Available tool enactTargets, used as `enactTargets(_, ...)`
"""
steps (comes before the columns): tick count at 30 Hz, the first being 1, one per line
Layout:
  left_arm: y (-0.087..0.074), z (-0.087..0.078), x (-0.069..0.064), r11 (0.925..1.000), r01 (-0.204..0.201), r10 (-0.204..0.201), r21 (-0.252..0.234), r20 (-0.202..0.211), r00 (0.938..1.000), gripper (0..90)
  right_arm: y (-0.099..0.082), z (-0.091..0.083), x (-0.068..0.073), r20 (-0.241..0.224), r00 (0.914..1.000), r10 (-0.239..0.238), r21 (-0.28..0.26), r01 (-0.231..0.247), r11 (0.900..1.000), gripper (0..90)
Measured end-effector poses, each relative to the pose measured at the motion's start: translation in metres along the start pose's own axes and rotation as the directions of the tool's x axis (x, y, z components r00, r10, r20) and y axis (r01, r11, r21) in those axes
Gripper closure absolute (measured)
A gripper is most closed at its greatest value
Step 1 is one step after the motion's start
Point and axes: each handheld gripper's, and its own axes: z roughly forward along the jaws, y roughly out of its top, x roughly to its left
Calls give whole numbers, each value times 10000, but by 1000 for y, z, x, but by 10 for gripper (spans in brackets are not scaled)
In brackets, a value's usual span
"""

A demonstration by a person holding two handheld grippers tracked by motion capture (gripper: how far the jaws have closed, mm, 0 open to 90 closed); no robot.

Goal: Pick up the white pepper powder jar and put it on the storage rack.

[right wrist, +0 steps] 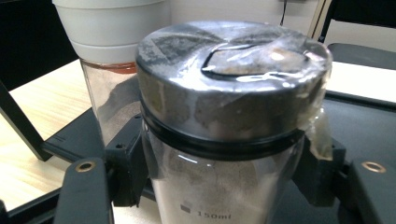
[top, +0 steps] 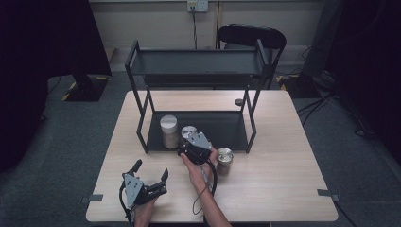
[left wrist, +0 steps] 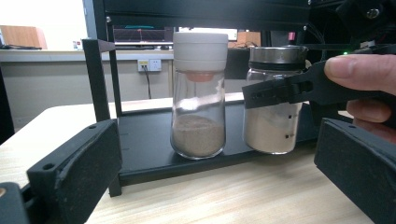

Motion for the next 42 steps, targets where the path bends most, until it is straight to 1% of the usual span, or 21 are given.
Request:
enactTargets(3, 0, 0, 1, 10000, -2, 2, 2, 31, 10000, 0, 2, 1, 0, 17, 10000, 56, -30, -56, 10000, 305)
enactTargets(5, 0, 0, 1, 10000, -3, 3, 6, 43, 10000, 0, 2, 3, 1, 33, 10000, -40, -19, 40, 10000, 305)
enactTargets(10, 0, 0, 1, 10000, -2, 2, 2, 68, 10000, 1, 3, 7, 0, 24, 10000, -19, 15, 19, 10000, 305)
enactTargets(12, 0, 0, 1, 10000, 4, -5, 7, 74, 10000, 0, 3, 8, 1, 111, 9999, 19, -29, -19, 10000, 305)
enactTargets(27, 0, 0, 1, 10000, -5, 5, 0, 86, 10000, 0, 8, 19, -6, 136, 9999, 37, 163, -39, 9999, 305)
enactTargets(36, 0, 0, 2, 10000, -4, 4, 1, 94, 10000, 0, 10, 25, -10, 55, 9991, 415, 290, -416, 9987, 305)
enactTargets(37, 0, 0, 1, 10000, -4, 4, 1, 93, 10000, 0, 10, 26, -10, 83, 9994, 338, 330, -341, 9989, 305)
enactTargets(40, 0, 0, 1, 10000, -2, 2, 1, 92, 10000, 0, 11, 28, -11, 74, 9994, 344, 398, -347, 9986, 305)
enactTargets(42, 0, 0, 1, 10000, 1, -1, 0, 89, 10000, 0, 11, 30, -10, 81, 9996, 260, 432, -263, 9987, 305)
